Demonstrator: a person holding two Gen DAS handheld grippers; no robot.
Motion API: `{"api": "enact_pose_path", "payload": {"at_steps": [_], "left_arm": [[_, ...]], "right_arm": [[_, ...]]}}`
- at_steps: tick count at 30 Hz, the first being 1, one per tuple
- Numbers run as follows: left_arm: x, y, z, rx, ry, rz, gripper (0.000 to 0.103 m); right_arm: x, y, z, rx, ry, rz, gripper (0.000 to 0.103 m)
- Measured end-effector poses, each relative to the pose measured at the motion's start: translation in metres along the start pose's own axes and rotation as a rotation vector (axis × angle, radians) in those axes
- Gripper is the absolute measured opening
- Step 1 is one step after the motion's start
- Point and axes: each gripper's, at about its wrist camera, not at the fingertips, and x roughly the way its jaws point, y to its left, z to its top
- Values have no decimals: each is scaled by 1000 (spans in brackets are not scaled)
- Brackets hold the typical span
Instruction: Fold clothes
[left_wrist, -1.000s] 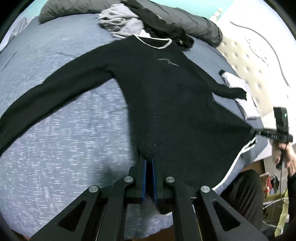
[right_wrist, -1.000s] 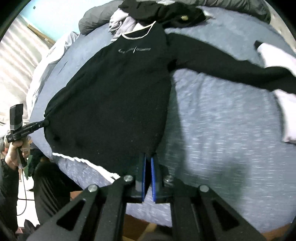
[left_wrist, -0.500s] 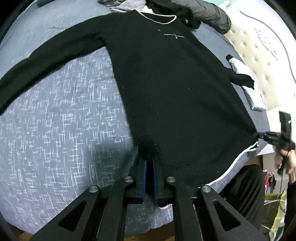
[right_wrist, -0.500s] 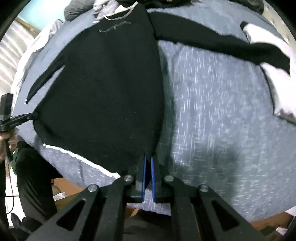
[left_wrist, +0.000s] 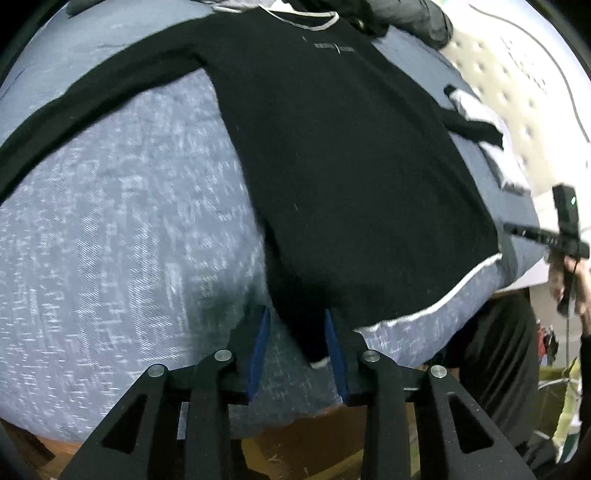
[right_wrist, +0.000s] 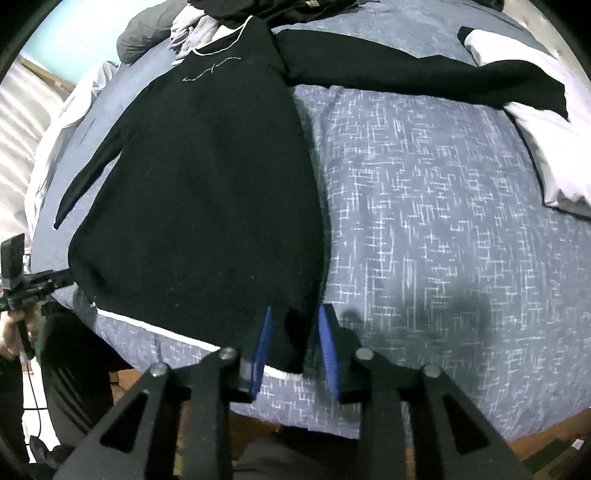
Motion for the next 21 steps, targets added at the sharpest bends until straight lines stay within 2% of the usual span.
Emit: {"api": "enact_pose_path", "payload": {"at_steps": [7, 9, 11, 21], "left_arm": [[13, -4, 2, 24, -12, -2, 33], [12, -5, 4, 35, -20, -11, 15], [7, -5, 4, 46, -34, -22, 12], [-33, -8, 1, 104, -72, -18, 9]], "right_arm": [[4, 1, -6, 1, 12, -1, 27], [3, 0, -7, 5, 11, -2, 27], [2, -1, -7, 9, 8, -3, 27], [-2, 0, -5, 32, -3, 5, 27]]}}
